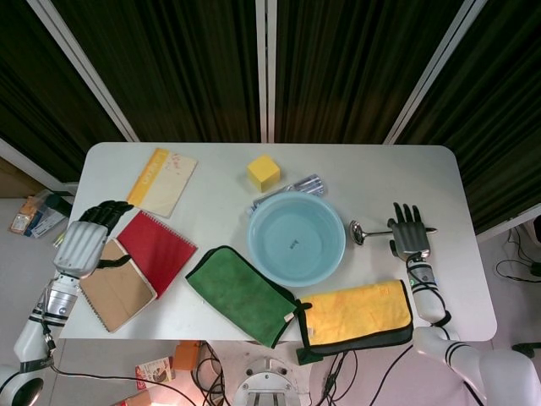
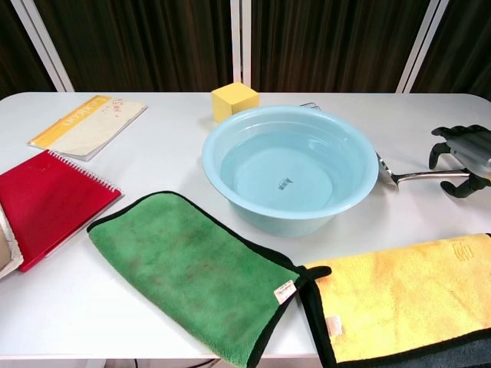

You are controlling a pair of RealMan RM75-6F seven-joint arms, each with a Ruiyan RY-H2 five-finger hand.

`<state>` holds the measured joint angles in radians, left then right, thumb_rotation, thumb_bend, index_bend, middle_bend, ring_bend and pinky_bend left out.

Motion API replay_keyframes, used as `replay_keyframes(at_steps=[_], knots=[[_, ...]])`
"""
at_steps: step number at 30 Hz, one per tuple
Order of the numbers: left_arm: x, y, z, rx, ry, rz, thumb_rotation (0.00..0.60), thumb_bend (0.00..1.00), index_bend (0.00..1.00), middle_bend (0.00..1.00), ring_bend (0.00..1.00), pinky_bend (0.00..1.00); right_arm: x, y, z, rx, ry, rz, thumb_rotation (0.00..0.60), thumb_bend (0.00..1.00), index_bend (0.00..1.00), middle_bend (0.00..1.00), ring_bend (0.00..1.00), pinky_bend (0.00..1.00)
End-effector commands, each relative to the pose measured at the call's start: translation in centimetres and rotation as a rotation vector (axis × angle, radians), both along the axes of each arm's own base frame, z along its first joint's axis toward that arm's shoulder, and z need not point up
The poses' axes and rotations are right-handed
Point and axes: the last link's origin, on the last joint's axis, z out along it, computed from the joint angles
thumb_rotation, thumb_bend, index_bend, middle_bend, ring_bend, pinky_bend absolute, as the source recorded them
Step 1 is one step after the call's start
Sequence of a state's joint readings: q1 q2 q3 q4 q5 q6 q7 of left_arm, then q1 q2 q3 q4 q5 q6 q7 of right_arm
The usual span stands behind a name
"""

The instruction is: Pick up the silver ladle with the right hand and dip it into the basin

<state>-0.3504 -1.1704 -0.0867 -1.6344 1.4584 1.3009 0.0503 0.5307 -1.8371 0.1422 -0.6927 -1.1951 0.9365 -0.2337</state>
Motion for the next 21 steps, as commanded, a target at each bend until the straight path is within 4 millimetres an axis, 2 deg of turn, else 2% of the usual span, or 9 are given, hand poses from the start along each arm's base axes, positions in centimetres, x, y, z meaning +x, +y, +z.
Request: replay_keyframes(at_steps=[1, 21], knots=[[-0.08, 0.07, -0.07, -0.003, -0.001, 0.003, 0.6, 0.03, 0.18, 0.16, 0.12, 0.23, -0.05, -0.04, -0.12, -0.004, 0.0, 0.0, 0.6, 0.44, 0.38, 0.0, 0.0, 0.0], [-0.39, 0.5, -0.79, -0.032, 0.01, 0.019, 0.6, 0.03, 0.18, 0.16, 0.12, 0.23, -0.56, -0.11, -0.37, -0.036, -0.001, -0.001, 0.6, 0.44, 0.48, 0.0, 0.0, 0.0]])
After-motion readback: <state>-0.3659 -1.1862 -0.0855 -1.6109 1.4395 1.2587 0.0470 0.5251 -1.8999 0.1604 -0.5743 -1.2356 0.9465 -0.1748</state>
